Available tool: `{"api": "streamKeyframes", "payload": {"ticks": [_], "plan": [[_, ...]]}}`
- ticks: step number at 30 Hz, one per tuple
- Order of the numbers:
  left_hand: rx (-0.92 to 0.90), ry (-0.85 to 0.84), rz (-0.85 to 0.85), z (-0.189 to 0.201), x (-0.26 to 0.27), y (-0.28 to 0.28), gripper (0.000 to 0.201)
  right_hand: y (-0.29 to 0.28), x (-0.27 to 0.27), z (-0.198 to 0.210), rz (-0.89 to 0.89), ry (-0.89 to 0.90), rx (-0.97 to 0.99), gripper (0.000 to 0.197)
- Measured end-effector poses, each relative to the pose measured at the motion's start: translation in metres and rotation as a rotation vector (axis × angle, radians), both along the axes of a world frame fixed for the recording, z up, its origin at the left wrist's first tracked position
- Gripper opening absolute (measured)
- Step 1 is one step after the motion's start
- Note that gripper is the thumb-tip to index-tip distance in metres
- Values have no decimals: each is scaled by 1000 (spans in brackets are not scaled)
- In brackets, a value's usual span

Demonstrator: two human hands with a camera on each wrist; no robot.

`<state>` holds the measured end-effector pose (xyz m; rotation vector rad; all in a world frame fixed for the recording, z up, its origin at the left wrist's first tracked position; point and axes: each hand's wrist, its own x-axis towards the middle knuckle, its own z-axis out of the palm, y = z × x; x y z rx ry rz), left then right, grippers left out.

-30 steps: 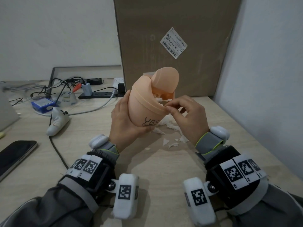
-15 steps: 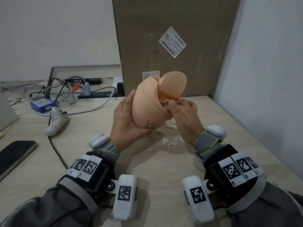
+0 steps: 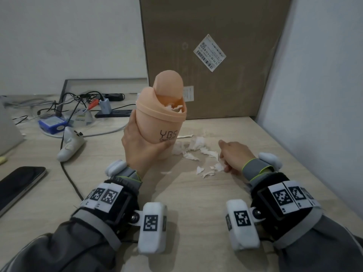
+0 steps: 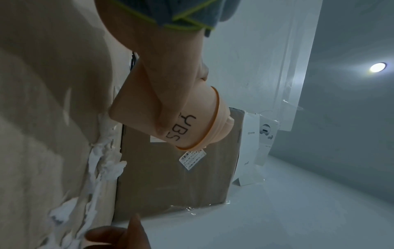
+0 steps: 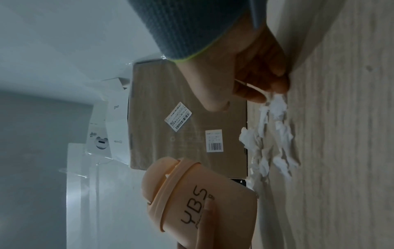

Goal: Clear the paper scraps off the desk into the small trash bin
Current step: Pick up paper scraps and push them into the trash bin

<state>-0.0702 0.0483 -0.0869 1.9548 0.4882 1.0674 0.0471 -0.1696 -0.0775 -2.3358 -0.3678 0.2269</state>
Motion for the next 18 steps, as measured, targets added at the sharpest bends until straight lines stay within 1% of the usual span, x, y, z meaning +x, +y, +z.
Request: {"api": "streamKeyframes", "payload": {"ticks": [3, 5, 6, 7, 8, 10, 11, 14, 15, 16, 18], "plan": [[-22, 8, 7, -2, 1, 3, 139, 12, -8, -6, 100, 128, 273, 43], [-22, 14, 5, -4, 1, 4, 138, 17, -13, -8, 192, 152, 350, 40], [-23, 15, 3, -4, 1, 4, 138, 18, -14, -7, 208, 133, 361, 39], [-26, 14, 1, -4, 2, 4, 138, 17, -15, -5, 203, 85, 362, 37], [-29, 14, -1, -4, 2, 4, 138, 14, -15, -3, 184, -6, 342, 34], [-33, 13, -5, -4, 1, 3, 139, 9, -13, 2, 163, -238, 232, 29], [-34, 16, -9, -3, 1, 2, 139, 7, -13, 3, 195, -296, 129, 36], [-32, 26, -18, -2, 0, 0, 140, 7, -15, -2, 386, -254, -164, 96], [-33, 27, -19, -2, 0, 0, 140, 9, -15, -4, 408, -243, -231, 109], [-35, 29, -20, -2, 0, 0, 140, 10, -13, -7, 406, -238, -280, 116], [-43, 29, -23, -3, 0, 0, 140, 14, -8, -9, 391, -219, -350, 121]]}}
